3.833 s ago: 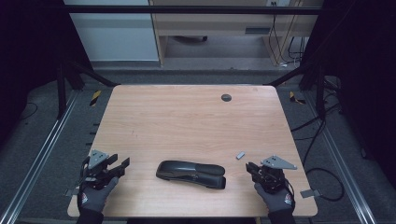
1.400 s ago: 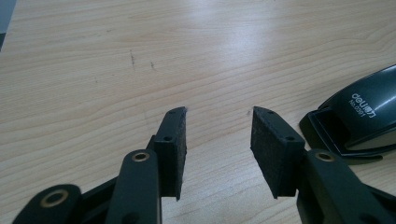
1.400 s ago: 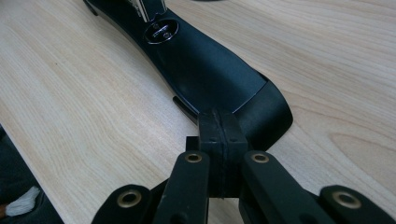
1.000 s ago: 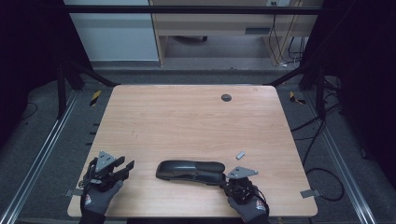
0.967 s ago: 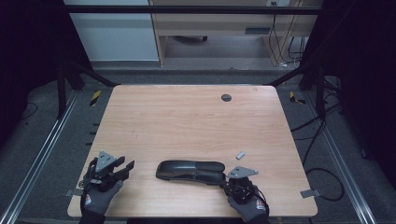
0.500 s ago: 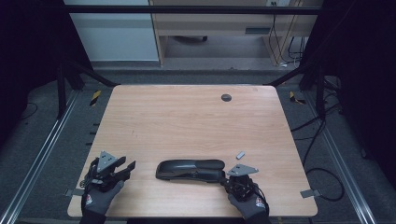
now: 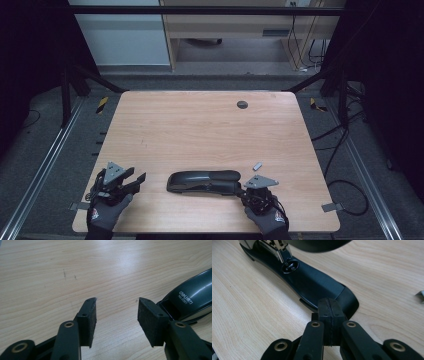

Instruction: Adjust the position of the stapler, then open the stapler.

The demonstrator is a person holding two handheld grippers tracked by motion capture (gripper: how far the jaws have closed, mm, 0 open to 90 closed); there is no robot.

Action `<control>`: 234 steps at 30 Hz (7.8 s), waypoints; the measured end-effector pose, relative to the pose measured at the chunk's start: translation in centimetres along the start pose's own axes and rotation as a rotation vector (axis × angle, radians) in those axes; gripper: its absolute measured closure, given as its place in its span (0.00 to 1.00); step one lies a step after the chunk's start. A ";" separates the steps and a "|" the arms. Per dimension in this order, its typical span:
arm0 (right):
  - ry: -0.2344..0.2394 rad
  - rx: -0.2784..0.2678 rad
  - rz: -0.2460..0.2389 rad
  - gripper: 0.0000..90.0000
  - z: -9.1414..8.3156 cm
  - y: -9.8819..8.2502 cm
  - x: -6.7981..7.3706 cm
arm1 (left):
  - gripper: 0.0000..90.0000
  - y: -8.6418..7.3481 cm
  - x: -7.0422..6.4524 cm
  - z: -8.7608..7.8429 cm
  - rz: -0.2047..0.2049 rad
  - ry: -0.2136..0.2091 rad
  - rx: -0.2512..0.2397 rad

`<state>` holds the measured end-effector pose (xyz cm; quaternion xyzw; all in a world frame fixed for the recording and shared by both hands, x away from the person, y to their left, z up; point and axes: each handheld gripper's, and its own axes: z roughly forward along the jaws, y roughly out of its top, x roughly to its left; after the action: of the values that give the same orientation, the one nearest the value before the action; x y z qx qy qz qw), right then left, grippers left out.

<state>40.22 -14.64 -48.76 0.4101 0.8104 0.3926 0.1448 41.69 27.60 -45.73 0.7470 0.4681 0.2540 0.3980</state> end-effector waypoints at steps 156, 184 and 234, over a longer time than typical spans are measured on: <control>-0.368 -0.174 0.156 0.28 -4.2 -3.4 -10.1 | 0.24 8.2 -21.1 2.8 0.735 -0.066 0.063; -0.339 -0.169 0.159 0.38 -4.4 -3.2 -9.7 | 0.23 7.3 -22.9 4.4 0.839 0.010 0.058; -0.176 -0.117 0.107 0.98 -4.6 -1.8 -7.3 | 0.37 6.7 -24.4 7.1 0.980 0.115 0.080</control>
<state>41.20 -23.31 -47.73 0.4764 0.7474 0.4088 0.2177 39.84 1.47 -44.22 0.8787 0.0923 0.4338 0.1765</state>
